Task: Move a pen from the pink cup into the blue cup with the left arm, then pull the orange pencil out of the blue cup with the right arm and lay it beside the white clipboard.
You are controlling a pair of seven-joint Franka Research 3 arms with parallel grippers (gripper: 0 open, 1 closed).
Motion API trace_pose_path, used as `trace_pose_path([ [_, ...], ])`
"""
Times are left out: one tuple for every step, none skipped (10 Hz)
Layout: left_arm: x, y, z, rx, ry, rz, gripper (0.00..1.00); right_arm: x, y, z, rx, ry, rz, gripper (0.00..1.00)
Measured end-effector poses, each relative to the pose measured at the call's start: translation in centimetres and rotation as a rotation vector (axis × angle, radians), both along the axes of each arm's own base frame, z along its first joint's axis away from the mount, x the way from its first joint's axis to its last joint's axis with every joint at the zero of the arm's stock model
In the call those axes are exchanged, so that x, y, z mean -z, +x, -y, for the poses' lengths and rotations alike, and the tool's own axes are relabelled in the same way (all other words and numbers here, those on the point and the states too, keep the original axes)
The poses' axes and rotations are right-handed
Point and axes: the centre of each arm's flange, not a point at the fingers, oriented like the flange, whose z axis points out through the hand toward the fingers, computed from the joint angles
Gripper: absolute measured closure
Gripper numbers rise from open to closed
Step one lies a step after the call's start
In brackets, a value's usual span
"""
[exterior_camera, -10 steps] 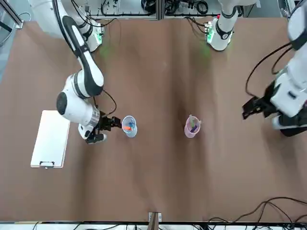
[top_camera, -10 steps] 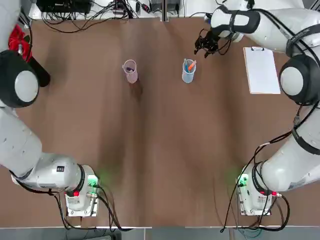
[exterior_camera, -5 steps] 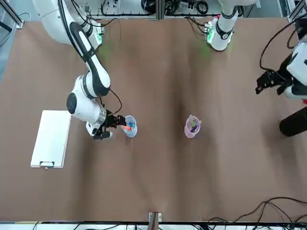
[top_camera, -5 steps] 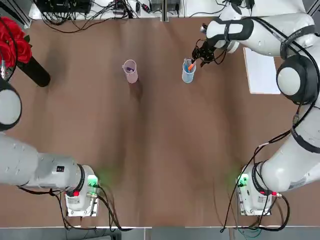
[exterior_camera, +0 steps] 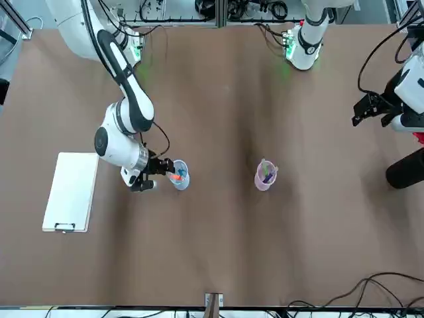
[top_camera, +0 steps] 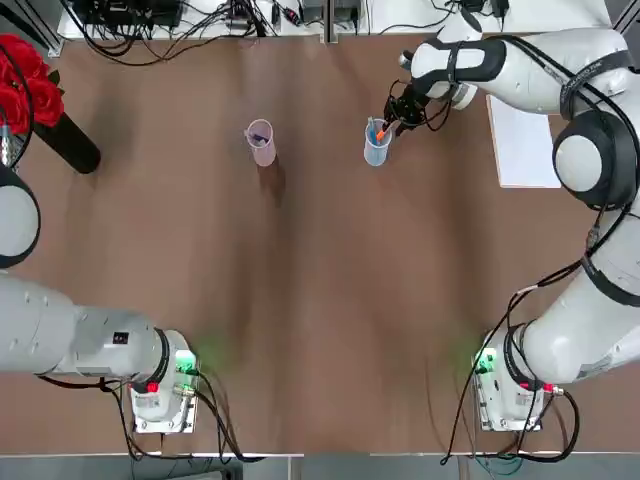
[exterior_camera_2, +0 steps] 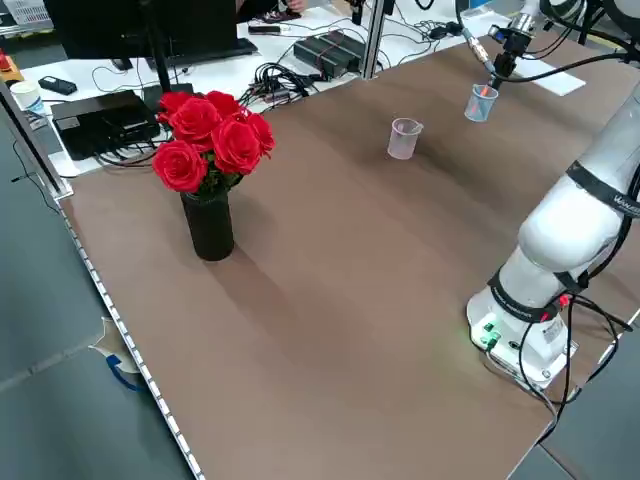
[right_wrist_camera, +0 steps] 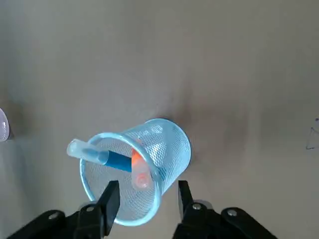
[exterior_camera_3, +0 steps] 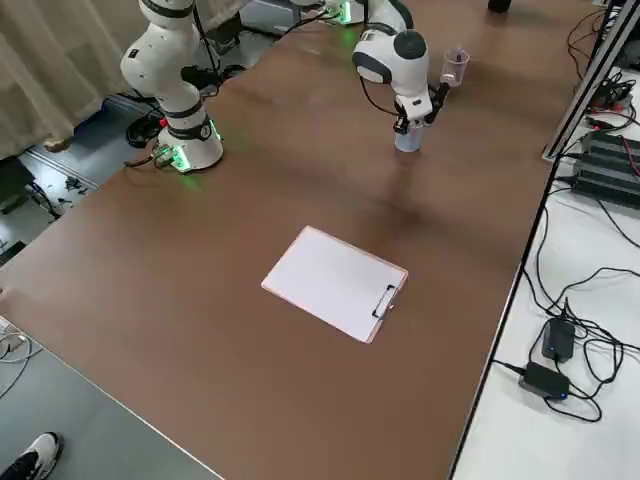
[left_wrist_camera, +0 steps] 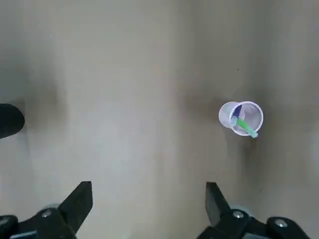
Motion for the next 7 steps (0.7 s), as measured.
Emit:
trace_pose_path([
  [0.04,0.02,-0.2,-0.002,0.0,0.0,0.0,-0.06,0.03,0.0,0.001,0.0,0.002,0.47],
  [0.05,0.03,-0.4,-0.006,0.0,-0.001,0.0,-0.08,0.05,0.01,0.002,0.001,0.004,0.51],
  [0.06,0.04,-0.56,-0.01,0.0,-0.001,0.0,-0.09,0.06,0.0,0.008,0.006,0.002,0.58],
  [0.08,0.04,-0.71,-0.012,0.0,-0.002,0.0,-0.1,0.07,0.0,0.017,0.013,-0.001,0.59],
  [0.08,0.05,-0.79,-0.014,0.0,-0.002,0.0,-0.14,0.1,0.0,0.02,0.015,0.001,0.62],
  [0.09,0.05,-0.88,-0.015,0.005,-0.001,0.0,-0.22,0.16,0.0,0.022,0.016,0.003,0.63],
  [0.1,0.06,-0.95,-0.015,0.01,-0.001,0.0,-0.32,0.23,0.02,0.024,0.017,0.006,0.63],
])
